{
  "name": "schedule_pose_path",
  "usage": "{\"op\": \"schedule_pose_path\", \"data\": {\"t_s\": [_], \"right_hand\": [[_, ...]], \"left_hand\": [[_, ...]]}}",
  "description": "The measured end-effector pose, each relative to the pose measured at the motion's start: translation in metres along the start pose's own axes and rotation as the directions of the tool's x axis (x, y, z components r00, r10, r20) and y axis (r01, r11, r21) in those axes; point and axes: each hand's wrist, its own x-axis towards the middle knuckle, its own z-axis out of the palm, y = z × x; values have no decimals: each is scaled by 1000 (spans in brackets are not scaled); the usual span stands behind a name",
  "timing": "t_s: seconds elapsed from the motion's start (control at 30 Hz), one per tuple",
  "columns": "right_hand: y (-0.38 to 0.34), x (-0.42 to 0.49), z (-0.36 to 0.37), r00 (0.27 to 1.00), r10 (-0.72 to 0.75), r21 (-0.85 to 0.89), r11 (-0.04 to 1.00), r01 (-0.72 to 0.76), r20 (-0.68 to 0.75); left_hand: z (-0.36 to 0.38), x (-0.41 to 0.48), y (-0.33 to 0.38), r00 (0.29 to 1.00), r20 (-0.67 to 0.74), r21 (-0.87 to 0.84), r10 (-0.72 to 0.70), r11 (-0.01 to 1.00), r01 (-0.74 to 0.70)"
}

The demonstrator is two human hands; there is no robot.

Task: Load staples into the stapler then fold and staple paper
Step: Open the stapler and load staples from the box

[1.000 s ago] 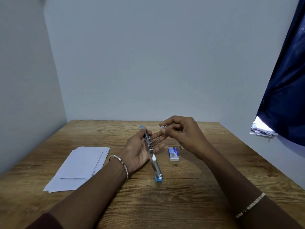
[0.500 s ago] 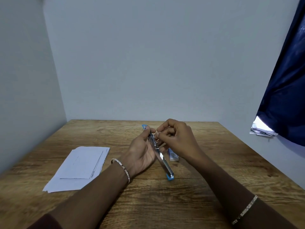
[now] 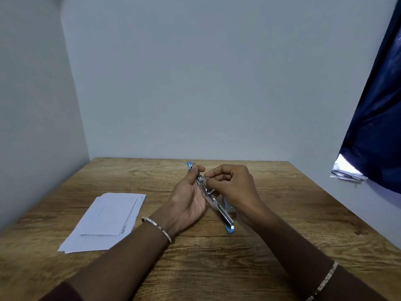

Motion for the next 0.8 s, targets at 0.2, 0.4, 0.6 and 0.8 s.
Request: {"op": "schedule_pose_path", "data": {"t_s": [0.2, 0.4, 0.6, 0.8], "right_hand": [[-2, -3, 1, 999, 37, 76, 996, -36, -15], [-2, -3, 2, 999, 53, 99, 994, -51, -15], [-2, -5, 1, 1000, 26, 56, 998, -26, 3], [-5, -5, -1, 995, 95, 92, 991, -98, 27]], "left_hand": [[0, 2, -1, 999, -1, -8, 44, 999, -44], [-1, 3, -2, 998, 37, -34, 55, 998, -54], [-1, 2, -2, 996, 71, -29, 47, 999, -45], [-1, -1, -2, 1000, 23, -17, 5, 1000, -4]]}}
